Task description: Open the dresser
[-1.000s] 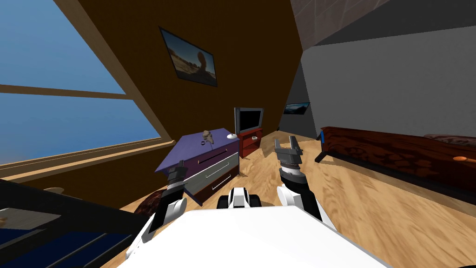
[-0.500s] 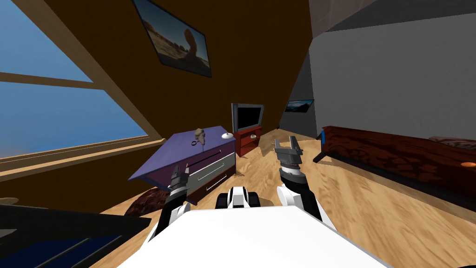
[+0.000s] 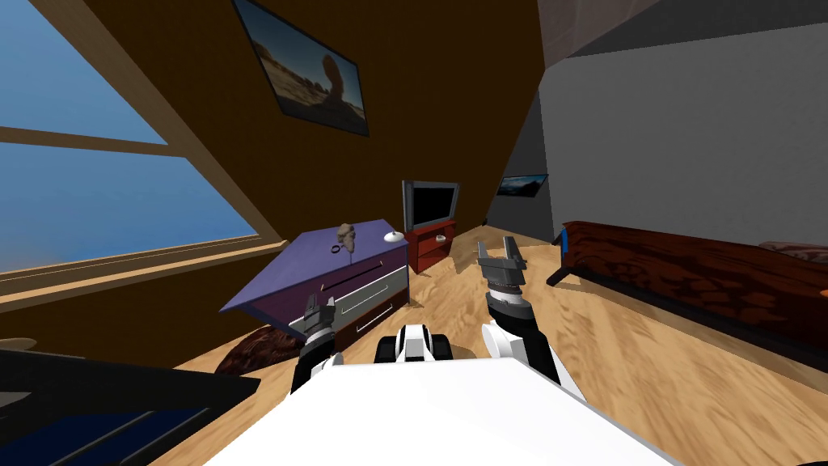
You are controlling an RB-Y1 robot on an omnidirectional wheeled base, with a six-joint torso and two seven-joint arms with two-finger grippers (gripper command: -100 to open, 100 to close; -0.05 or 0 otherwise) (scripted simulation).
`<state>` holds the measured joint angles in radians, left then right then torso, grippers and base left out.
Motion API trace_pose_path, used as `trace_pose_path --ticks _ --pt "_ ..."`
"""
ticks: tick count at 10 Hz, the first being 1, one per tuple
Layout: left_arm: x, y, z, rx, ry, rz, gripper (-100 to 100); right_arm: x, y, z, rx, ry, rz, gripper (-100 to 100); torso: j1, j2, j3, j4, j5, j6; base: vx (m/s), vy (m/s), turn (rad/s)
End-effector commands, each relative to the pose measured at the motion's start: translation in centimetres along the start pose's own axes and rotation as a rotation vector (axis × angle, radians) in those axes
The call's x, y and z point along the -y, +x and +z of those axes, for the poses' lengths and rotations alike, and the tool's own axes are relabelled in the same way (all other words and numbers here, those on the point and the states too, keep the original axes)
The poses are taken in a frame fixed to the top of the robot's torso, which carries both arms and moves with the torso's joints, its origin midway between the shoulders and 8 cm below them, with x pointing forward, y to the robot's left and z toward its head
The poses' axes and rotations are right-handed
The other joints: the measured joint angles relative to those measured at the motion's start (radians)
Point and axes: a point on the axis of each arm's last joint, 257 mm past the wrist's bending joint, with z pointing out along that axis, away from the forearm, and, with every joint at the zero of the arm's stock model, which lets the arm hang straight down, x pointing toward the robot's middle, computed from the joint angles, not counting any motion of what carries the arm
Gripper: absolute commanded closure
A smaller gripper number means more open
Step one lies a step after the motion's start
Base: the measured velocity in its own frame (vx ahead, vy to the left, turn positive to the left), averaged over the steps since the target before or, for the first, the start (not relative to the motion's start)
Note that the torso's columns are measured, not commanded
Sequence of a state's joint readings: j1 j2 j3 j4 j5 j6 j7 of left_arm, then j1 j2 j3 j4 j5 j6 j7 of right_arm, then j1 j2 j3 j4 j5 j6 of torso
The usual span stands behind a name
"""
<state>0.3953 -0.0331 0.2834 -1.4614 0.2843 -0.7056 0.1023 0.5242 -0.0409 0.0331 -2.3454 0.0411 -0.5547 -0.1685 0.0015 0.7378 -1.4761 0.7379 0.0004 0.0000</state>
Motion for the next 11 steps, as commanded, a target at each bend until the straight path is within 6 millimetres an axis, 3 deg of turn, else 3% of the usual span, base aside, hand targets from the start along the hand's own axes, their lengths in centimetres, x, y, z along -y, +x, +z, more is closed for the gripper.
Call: trace_pose_path --ticks 1,3,4,10,11 --pt "0.5 0.0 0.5 0.001 0.0 -0.001 -100 0.0 0.0 0.0 0.0 0.0 0.0 0 0.0 0.0 0.0 0.0 0.0 0.0 0.034 0.009 0.001" --pt "0.6 0.0 0.6 0.001 0.002 -0.001 -100 0.0 0.0 0.0 0.0 0.0 0.0 0 0.0 -0.002 -0.001 -0.001 0.0 0.0 0.047 0.021 0.0" --pt "0.1 0.0 0.1 0.001 -0.001 -0.001 100 0.0 0.0 0.0 0.0 0.0 0.0 0 -0.002 0.0 0.0 0.0 0.0 0.0 -0.026 -0.01 -0.001" --pt "1.1 -0.1 0.2 -0.003 0.001 -0.002 100 0.0 0.0 0.0 0.0 0.0 0.0 0 -0.001 0.0 0.0 0.0 0.0 0.0 -0.107 -0.075 0.008" --pt "1.8 -0.6 1.0 -0.031 0.008 0.031 -100 0.0 0.0 0.0 0.0 0.0 0.0 0 0.002 -0.004 -0.002 -0.001 0.001 0.0 -0.011 -0.012 -0.001"
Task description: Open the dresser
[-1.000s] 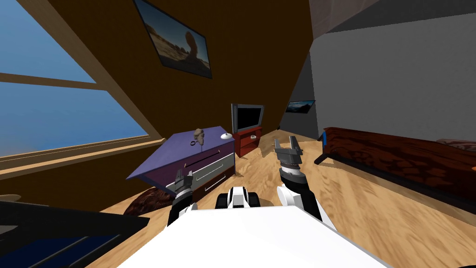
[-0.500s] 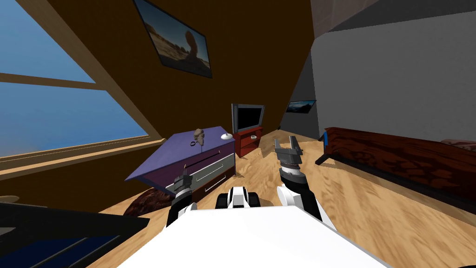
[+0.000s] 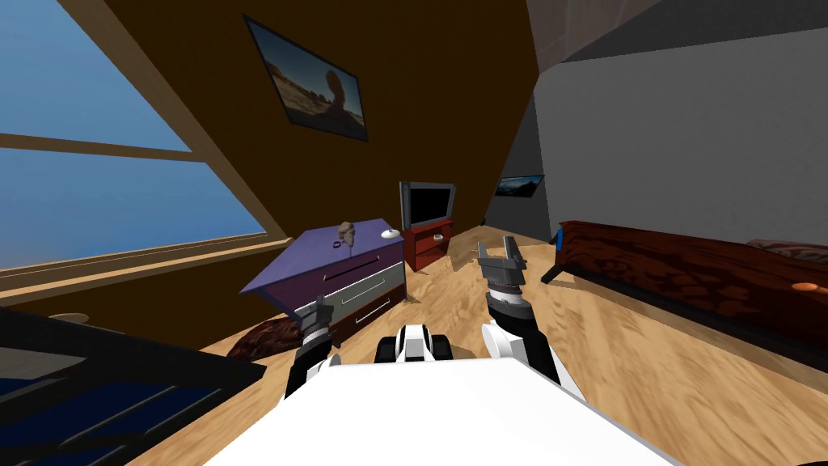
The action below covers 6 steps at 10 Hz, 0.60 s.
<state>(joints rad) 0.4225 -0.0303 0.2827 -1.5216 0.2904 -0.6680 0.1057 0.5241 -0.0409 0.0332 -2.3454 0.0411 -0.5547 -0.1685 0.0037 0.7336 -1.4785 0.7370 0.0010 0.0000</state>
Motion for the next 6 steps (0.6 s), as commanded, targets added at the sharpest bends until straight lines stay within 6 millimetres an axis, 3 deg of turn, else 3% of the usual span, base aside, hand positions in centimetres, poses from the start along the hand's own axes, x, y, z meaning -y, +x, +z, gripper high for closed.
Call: trace_pose_path --ticks 1,6 --pt "1.1 -0.6 1.3 -0.047 0.012 0.055 -100 0.0 0.0 0.0 0.0 0.0 0.0 0 0.0 -0.002 -0.001 -0.001 0.0 0.0 0.008 -0.002 0.001" --pt "2.7 -1.4 3.3 -0.113 0.021 0.142 -100 0.0 0.0 0.0 0.0 0.0 0.0 0 -0.004 0.005 0.003 0.001 -0.001 0.0 0.025 0.0 0.0"
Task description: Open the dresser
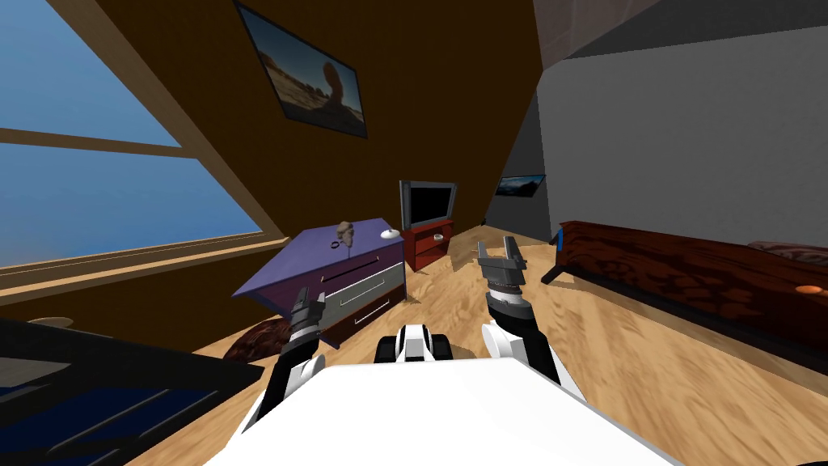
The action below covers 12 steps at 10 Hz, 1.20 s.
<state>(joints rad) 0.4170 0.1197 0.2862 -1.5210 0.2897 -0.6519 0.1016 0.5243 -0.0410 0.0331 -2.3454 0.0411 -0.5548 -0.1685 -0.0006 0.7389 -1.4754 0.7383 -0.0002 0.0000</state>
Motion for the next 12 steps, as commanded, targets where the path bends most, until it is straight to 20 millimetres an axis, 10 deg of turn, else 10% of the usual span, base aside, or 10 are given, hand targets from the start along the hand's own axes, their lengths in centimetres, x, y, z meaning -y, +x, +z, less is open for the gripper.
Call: trace_pose_path --ticks 1,12 --pt "0.3 -0.4 0.6 -0.011 -0.014 0.03 -100 0.0 0.0 0.0 0.0 0.0 0.0 0 0.0 0.0 0.0 0.0 0.0 0.0 0.093 -0.004 0.0" --pt "-0.2 0.1 -0.4 0.074 -0.057 -0.035 -100 0.0 0.0 0.0 0.0 0.0 0.0 0 0.0 -0.001 -0.001 0.0 0.0 0.0 0.064 -0.007 -0.001"
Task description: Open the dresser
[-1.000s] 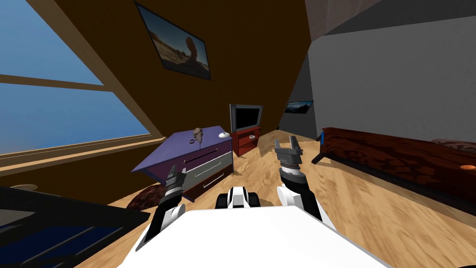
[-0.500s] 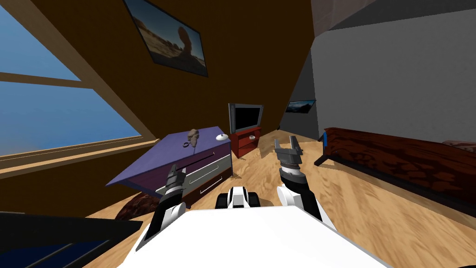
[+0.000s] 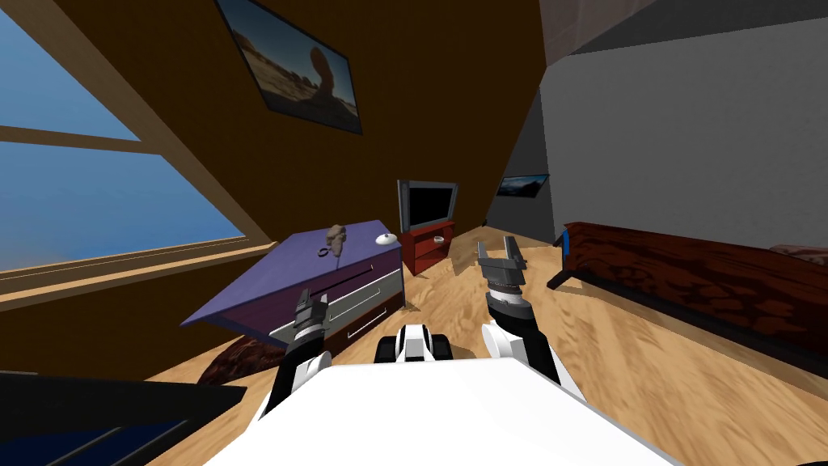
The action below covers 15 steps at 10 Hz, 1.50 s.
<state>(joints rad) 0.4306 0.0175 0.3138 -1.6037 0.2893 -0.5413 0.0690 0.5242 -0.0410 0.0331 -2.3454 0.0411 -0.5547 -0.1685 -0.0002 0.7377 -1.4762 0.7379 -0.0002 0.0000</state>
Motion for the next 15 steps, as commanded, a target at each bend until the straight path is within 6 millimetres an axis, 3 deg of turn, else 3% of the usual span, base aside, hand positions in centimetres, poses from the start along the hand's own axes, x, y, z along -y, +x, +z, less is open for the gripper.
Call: trace_pose_path --ticks 1,2,3,8,9,14,15 --pt "1.0 -0.4 0.5 0.003 0.0 0.0 -100 0.0 0.0 0.0 0.0 0.0 0.0 0 0.002 -0.002 -0.001 -0.001 0.0 0.0 0.09 0.037 -0.014" --pt "0.8 -0.3 0.3 0.002 0.002 0.001 -100 0.0 0.0 0.0 0.0 0.0 0.0 0 0.002 -0.004 -0.002 -0.001 0.001 0.0 0.044 0.016 -0.001" --pt "0.1 0.0 0.1 0.0 0.0 0.0 100 0.0 0.0 0.0 0.0 0.0 0.0 0 0.0 0.0 0.0 0.0 0.0 0.0 -0.051 -0.014 0.032" --pt "1.6 -0.3 -0.3 -0.002 0.007 -0.005 100 0.0 0.0 0.0 0.0 0.0 0.0 0 -0.007 0.008 0.004 0.004 -0.004 0.0 -0.11 -0.081 0.002" --pt "0.8 -0.5 -0.6 0.002 -0.012 -0.002 100 0.0 0.0 0.0 0.0 0.0 0.0 0 -0.005 0.007 0.003 0.005 -0.006 -0.001 -0.076 -0.045 -0.005" --pt "1.9 -0.3 -1.3 -0.006 0.005 -0.004 100 0.0 0.0 0.0 0.0 0.0 0.0 0 -0.005 0.006 0.002 0.004 -0.005 -0.001 -0.141 -0.095 0.006" --pt "1.1 -0.6 -1.5 -0.001 -0.014 -0.003 100 0.0 0.0 0.0 0.0 0.0 0.0 0 -0.007 0.008 0.003 0.005 -0.005 -0.001 -0.085 -0.062 0.006"
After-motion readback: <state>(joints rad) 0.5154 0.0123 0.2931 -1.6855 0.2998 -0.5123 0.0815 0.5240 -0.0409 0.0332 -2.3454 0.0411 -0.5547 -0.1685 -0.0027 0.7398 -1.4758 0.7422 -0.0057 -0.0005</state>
